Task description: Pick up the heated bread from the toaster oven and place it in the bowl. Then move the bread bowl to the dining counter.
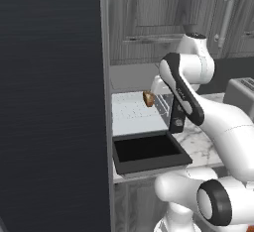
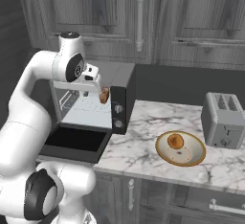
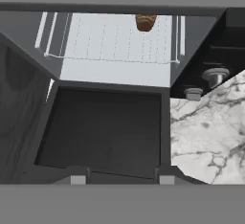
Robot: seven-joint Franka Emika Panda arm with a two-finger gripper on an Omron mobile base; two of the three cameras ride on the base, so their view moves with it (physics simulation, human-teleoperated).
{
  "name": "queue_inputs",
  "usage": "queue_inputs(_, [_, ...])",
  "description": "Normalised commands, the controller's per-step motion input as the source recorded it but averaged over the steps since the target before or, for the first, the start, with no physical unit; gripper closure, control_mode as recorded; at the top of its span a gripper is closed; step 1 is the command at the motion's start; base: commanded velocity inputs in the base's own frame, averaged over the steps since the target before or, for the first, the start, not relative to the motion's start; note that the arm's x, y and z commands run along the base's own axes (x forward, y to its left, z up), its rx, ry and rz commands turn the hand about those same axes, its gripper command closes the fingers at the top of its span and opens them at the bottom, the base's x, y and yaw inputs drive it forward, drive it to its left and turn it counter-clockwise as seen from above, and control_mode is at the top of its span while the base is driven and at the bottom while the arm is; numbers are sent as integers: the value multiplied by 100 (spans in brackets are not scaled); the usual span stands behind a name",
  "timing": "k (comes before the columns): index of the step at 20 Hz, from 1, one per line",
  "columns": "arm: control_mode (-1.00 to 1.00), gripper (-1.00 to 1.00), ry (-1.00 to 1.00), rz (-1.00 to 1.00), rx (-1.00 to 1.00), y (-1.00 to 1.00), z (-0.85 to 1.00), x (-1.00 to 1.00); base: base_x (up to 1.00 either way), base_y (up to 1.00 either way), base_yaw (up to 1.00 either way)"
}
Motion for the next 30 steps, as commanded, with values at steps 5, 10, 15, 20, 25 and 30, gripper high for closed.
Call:
queue_inputs(5, [-100,-100,2,0,0,0,-7,-14,0,0,0])
queue_inputs(10, [-100,-100,-14,0,-3,19,-30,-26,0,0,0])
queue_inputs(15, [-100,-100,-37,-3,-1,49,-55,25,0,0,0])
queue_inputs(20, [-100,-100,-27,-8,0,27,-49,44,0,0,0])
queue_inputs(25, [-100,-100,-9,-11,2,0,-33,51,0,0,0])
queue_inputs(30, [-100,-100,0,-11,1,0,-11,53,0,0,0])
